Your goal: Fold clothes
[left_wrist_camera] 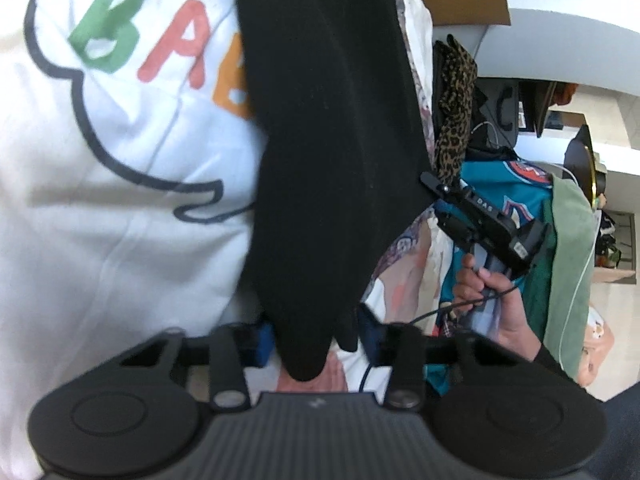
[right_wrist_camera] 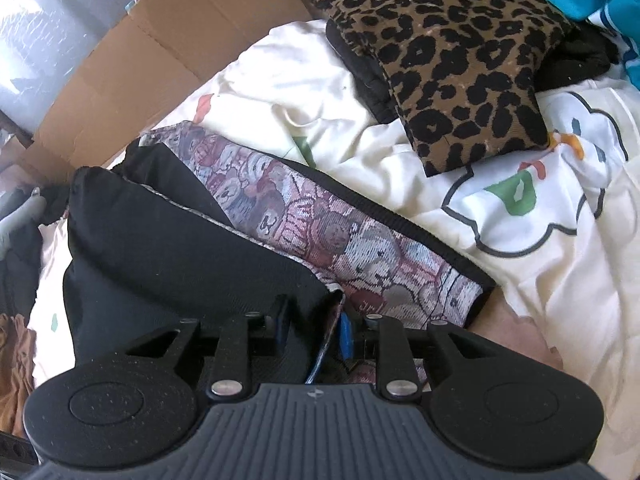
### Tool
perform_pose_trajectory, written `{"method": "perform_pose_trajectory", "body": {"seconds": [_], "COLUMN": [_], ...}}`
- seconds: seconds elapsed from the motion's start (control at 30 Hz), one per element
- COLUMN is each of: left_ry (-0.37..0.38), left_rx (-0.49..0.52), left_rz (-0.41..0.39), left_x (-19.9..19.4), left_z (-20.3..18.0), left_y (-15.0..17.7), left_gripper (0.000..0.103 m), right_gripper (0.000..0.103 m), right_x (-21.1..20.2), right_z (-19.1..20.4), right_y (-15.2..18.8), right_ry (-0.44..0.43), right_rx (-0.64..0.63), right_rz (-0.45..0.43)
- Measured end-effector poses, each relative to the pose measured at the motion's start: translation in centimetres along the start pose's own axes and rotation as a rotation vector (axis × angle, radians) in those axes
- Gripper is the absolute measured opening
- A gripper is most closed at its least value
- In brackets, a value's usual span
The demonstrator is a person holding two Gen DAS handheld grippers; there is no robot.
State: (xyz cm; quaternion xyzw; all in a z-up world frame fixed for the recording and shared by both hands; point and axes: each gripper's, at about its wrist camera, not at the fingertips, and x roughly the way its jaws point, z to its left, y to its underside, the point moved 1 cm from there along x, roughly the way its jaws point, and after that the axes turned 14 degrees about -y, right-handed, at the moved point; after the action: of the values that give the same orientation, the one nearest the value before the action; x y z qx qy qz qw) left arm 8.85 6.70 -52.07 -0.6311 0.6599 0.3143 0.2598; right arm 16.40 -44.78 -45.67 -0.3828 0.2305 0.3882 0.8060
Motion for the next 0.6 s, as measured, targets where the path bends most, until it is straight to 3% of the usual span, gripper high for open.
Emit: {"method": "perform_pose_trajectory", "body": {"seconds": [0.07, 0.17, 0.2, 0.23, 0.27, 0.6], "left_ry": [-0.012, -0.006, -0.002, 0.003, 0.007, 0.091], "left_rx": [-0.017, -0.024, -0.024, -0.025, -0.025, 0.035], "left_rz": [0.019, 0.031, 0.033, 0.035, 0.037, 0.023], "left_x": [0.2, -0.1, -0.2, -0.4, -0.5, -3.0], "left_z": [0.2, 0.1, 0.0, 0.0, -0.1, -3.5], "left_y": [0.1, 0.2, 0.3, 0.4, 0.4, -0.3], "left_gripper": [0.008, 0.005, 0.004, 0.004, 0.003, 0.002], "right_gripper": [0.031, 0.030, 0.023, 0.008, 0.003, 0.001], "right_x": [0.2, 0.5, 0.5, 0.6, 0.7, -3.4], "right_z": [0.1, 0.2, 0.3, 0.3, 0.4, 3.2], "right_y": [-0.1, -0.3, -0.3, -0.4, -0.4, -2.5], "right_ry": [-0.001, -0.003, -0.003, -0.004, -0.005, -0.072], "right_rx": [-0.004, -0.009, -0.010, -0.011, -0.013, -0.010], "right_rz": [-0.001, -0.003, -0.003, -0.004, -0.004, -0.085]}}
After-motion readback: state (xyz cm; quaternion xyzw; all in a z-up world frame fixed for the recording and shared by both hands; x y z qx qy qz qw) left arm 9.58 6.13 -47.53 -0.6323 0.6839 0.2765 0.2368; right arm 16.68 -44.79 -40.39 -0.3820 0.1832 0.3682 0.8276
